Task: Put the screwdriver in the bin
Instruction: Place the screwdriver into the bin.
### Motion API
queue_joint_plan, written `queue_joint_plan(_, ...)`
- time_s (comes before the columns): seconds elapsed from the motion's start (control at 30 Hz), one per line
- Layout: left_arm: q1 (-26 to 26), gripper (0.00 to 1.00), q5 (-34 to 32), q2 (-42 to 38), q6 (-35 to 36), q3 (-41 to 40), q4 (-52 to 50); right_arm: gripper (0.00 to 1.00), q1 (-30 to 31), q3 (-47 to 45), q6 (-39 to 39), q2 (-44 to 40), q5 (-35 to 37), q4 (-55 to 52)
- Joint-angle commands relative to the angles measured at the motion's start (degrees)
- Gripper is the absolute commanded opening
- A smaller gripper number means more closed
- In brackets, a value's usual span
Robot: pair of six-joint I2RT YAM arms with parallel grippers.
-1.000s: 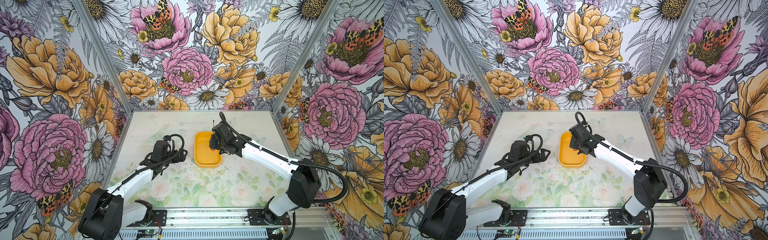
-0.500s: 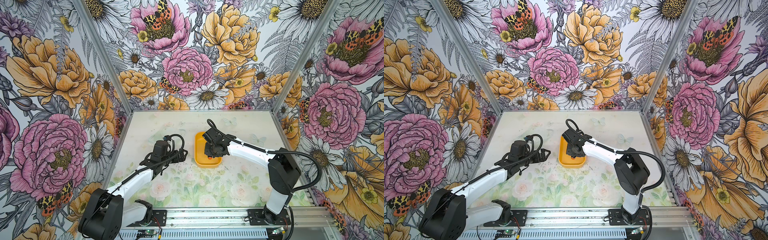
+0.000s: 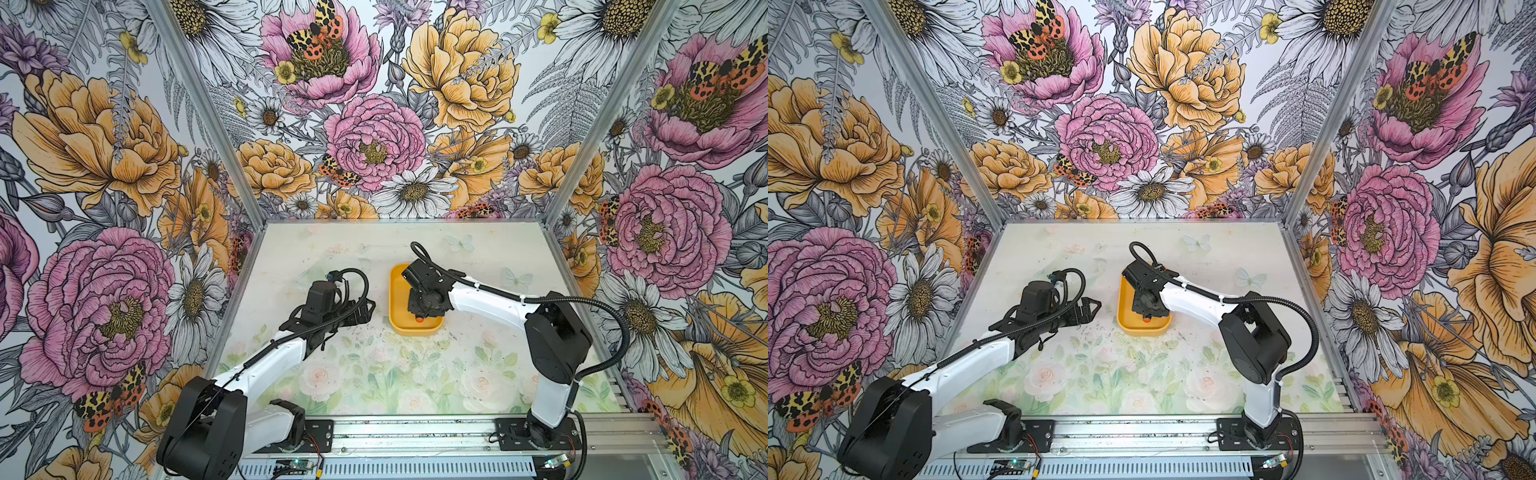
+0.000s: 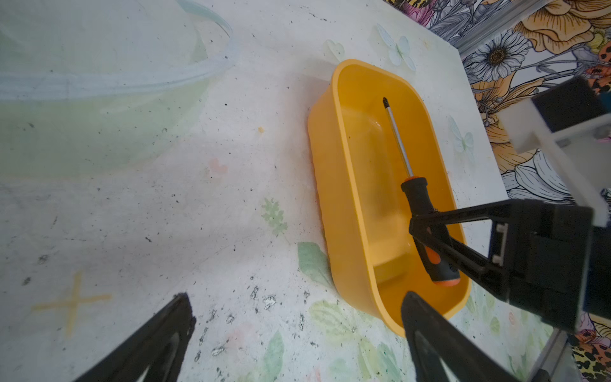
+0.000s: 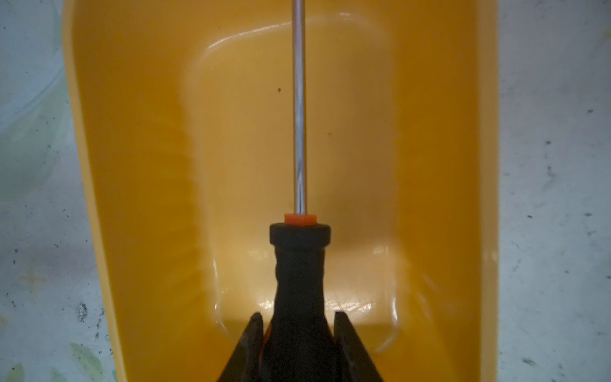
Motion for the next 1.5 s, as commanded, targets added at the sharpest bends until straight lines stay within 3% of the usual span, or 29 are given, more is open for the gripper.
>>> queue_joint_plan(0.0, 0.4, 0.99, 0.8, -1.1, 0.6, -0.1, 0.6, 0.0, 0.4, 2.0, 0.7, 1.3, 0.5, 0.4)
queue_joint_plan(0.77, 0.4, 0.99, 0.6, -0.7, 0.5, -0.1, 0.3, 0.0, 0.5, 3.1, -2.1, 7.1, 1.3, 0.4)
queue_joint_plan(1.3, 0.3, 0.99, 0.6, -1.5, 0.2, -0.3, -0.4, 0.38, 0.5, 2.9, -2.7, 6.9, 1.5, 0.3)
queue_joint_plan(1.47, 0.2, 0.99, 0.7, -1.6, 0.1, -0.3, -0.3, 0.44, 0.5, 2.9, -3.3, 6.9, 1.2, 0.3)
